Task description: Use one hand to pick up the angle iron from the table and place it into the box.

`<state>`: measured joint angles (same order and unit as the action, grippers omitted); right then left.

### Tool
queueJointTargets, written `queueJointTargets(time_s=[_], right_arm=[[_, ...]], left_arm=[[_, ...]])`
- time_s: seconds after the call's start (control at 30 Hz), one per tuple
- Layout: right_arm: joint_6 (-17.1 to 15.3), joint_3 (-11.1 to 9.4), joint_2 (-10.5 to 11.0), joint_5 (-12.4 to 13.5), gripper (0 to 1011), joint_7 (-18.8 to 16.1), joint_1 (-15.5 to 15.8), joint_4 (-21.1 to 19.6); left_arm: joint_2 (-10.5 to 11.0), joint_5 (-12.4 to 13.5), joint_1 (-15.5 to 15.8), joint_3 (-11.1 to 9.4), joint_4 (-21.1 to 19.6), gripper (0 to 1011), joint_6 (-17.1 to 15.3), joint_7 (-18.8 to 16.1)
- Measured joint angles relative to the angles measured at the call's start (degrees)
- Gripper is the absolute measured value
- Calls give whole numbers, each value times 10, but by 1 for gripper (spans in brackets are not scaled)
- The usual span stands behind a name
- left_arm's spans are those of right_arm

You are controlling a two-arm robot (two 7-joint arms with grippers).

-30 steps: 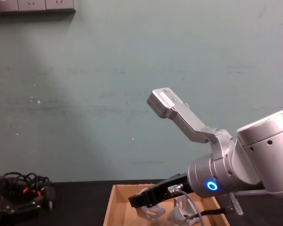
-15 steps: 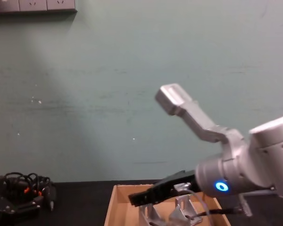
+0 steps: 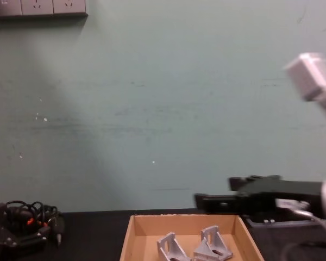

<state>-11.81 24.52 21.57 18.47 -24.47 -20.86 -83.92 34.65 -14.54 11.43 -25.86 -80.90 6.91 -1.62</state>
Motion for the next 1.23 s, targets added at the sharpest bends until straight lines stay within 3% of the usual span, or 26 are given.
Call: queueJointTargets(time_s=[0.2,0.27,1.23], right_arm=[[48,-48,41,29,1002,9,80,-41],[51,-51,43,31,1000,12,86,-43],[49,-48,44,32,1002,9,82,-50]], left_arm=[[0,0,0,0,0,1011,0,0],[0,0,0,0,0,1011,0,0],[0,0,0,0,0,1011,0,0]])
